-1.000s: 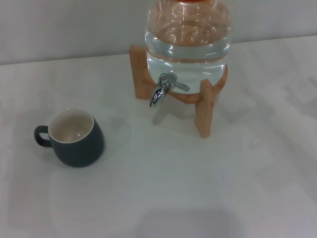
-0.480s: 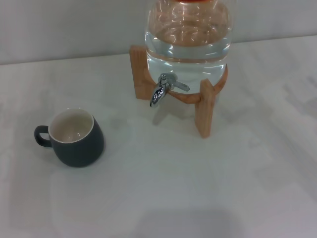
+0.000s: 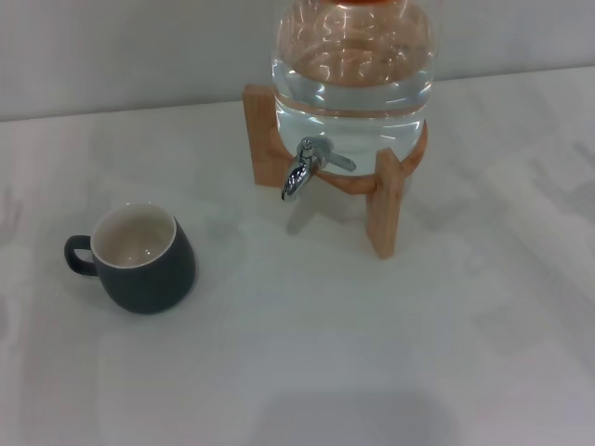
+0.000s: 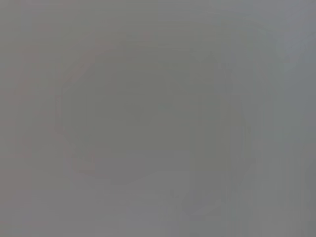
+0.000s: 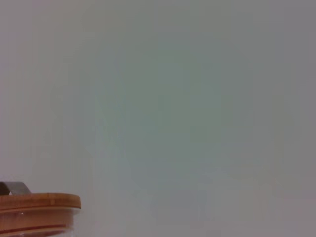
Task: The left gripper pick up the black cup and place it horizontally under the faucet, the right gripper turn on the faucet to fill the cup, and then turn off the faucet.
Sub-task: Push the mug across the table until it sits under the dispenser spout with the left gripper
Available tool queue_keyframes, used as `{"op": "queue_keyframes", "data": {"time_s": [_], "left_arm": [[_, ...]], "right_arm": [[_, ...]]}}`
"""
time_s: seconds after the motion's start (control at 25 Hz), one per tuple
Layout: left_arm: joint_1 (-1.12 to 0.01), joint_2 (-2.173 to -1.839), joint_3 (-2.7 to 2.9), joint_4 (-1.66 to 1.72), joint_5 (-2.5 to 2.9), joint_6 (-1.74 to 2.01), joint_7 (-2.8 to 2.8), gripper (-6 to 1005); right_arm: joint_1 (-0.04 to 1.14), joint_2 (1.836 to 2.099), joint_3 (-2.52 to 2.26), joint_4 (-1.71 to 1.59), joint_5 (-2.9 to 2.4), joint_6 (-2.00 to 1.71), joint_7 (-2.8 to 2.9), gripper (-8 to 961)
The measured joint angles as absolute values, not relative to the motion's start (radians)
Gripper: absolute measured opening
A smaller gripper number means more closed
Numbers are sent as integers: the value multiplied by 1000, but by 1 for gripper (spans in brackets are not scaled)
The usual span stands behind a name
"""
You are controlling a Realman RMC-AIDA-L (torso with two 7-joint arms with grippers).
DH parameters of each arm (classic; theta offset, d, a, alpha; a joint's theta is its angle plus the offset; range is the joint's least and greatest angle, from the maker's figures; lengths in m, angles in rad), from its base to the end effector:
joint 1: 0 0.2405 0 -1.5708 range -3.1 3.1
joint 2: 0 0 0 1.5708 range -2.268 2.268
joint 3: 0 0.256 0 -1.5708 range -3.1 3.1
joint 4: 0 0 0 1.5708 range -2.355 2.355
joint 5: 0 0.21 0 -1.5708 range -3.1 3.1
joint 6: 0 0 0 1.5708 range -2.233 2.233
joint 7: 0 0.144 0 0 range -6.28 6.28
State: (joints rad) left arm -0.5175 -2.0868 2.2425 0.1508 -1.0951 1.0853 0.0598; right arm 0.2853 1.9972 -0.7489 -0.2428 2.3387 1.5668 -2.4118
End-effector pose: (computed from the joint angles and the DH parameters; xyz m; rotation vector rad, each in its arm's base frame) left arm -0.3322 0.3596 0.0066 -1.4159 -0.5314 -0.5515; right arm 0.3465 0.2855 0.0943 -1.5484 0.4298 1.1171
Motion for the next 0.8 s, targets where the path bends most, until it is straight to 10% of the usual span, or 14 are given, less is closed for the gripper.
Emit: {"op": "queue_keyframes", "data": {"time_s": [0.8], "left_arm": [[-423,-2092,2365,239,-1095,1086,66,882]], "right_arm": [[279,2002,-764,-234,2338,1565,-2411,844]]}}
